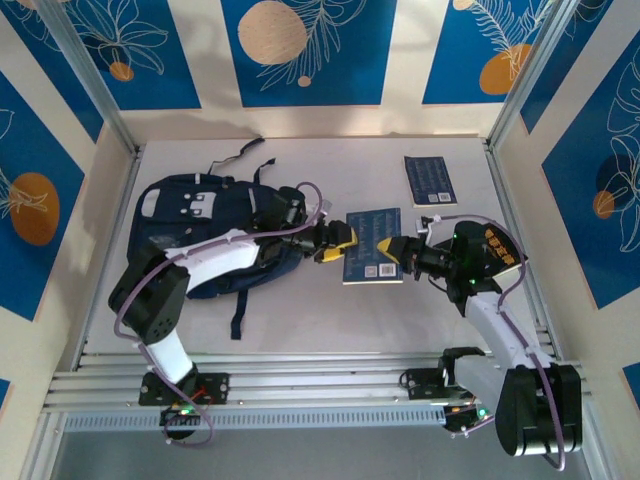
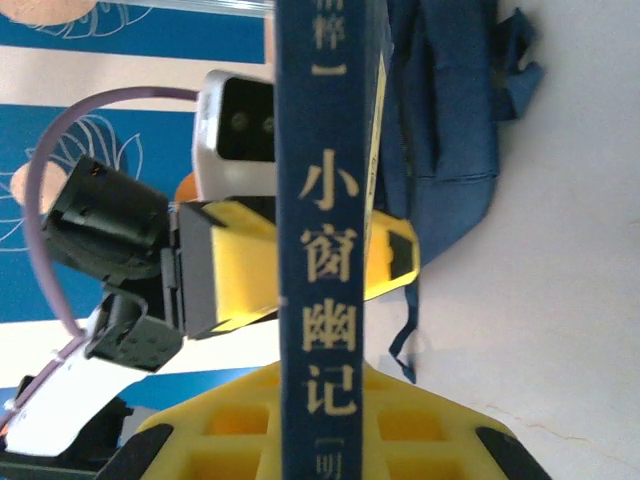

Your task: Pack the student bag

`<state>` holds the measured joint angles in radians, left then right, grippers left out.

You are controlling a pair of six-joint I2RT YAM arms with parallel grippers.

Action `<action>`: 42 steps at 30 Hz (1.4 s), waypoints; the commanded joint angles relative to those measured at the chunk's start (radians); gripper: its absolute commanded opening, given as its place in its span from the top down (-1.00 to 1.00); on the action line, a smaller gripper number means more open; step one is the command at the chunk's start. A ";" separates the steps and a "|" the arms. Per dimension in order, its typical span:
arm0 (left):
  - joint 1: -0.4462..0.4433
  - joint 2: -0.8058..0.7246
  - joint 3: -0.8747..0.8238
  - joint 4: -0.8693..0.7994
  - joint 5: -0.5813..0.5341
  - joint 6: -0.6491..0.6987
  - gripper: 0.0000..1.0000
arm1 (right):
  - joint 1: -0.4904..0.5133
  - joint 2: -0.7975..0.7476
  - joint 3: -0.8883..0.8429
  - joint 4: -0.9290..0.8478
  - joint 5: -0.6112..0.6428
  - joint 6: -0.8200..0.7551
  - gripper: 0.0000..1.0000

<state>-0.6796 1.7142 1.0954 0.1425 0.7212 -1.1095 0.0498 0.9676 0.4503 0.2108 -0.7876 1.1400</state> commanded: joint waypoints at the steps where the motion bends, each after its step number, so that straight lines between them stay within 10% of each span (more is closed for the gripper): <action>1: 0.010 0.021 -0.012 0.154 0.048 -0.093 -0.19 | 0.017 -0.036 -0.015 0.074 -0.040 0.049 1.00; 21: 0.011 0.014 -0.115 0.591 0.043 -0.342 1.00 | 0.032 -0.068 0.048 -0.160 0.097 -0.051 0.99; 26: 0.021 -0.047 -0.148 0.612 -0.045 -0.358 1.00 | 0.032 -0.121 0.133 -0.418 0.256 -0.149 -0.26; 30: 0.039 -0.115 -0.159 0.604 -0.138 -0.367 1.00 | 0.031 -0.212 0.139 -0.501 0.365 -0.112 -0.71; 36: 0.055 -0.218 -0.206 0.537 -0.338 -0.382 1.00 | 0.058 -0.374 -0.007 -0.221 0.392 0.171 -0.86; 42: 0.054 -0.237 -0.244 0.592 -0.457 -0.494 1.00 | 0.265 -0.469 -0.071 -0.114 0.697 0.233 -0.88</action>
<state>-0.6323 1.4860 0.8589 0.6800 0.3561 -1.5375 0.2241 0.5320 0.3923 -0.0021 -0.2855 1.3144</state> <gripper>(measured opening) 0.097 0.938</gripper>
